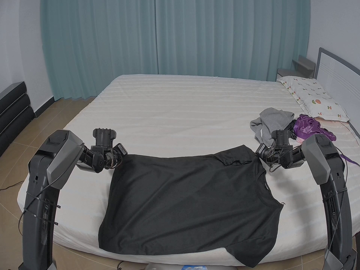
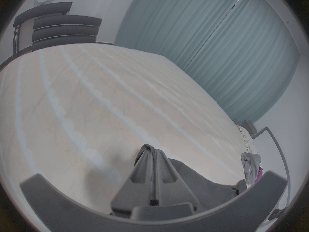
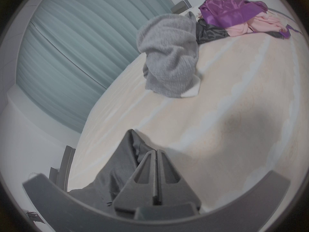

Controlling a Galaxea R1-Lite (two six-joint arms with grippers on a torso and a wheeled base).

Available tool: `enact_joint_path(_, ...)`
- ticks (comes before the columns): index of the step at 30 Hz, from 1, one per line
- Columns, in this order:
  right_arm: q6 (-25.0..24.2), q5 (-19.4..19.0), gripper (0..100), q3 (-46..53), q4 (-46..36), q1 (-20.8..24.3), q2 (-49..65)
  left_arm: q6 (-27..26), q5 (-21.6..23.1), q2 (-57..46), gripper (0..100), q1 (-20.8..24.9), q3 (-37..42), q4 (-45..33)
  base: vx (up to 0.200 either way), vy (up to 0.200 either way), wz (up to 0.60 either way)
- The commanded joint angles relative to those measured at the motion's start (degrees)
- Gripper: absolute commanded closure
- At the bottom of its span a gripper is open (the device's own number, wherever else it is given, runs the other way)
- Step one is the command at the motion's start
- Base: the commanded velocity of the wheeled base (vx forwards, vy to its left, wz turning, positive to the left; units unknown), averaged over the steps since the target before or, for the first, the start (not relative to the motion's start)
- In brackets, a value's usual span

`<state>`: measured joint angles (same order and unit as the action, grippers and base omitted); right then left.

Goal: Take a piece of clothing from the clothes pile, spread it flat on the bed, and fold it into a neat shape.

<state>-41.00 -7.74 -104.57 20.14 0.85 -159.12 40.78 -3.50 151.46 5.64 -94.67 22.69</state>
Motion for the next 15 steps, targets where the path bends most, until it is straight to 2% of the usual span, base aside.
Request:
enact_joint_path(1,-0.2,-0.1,100,0.1,0.6,-0.3,2.3,0.2,-0.1,-0.5,100,-0.1,-1.8,-0.1,0.0,0.0,0.0)
enact_joint_path(9,0.4,0.4,100,0.1,6.5,-1.0,2.2,0.0,-3.0,0.5,100,-0.1,-9.6,-0.5,0.0,0.0,0.0)
enact_joint_path(15,0.6,0.6,100,0.0,10.0,-0.9,2.1,0.0,-3.2,1.5,100,-0.4,-13.0,-0.8,0.0,0.0,0.0)
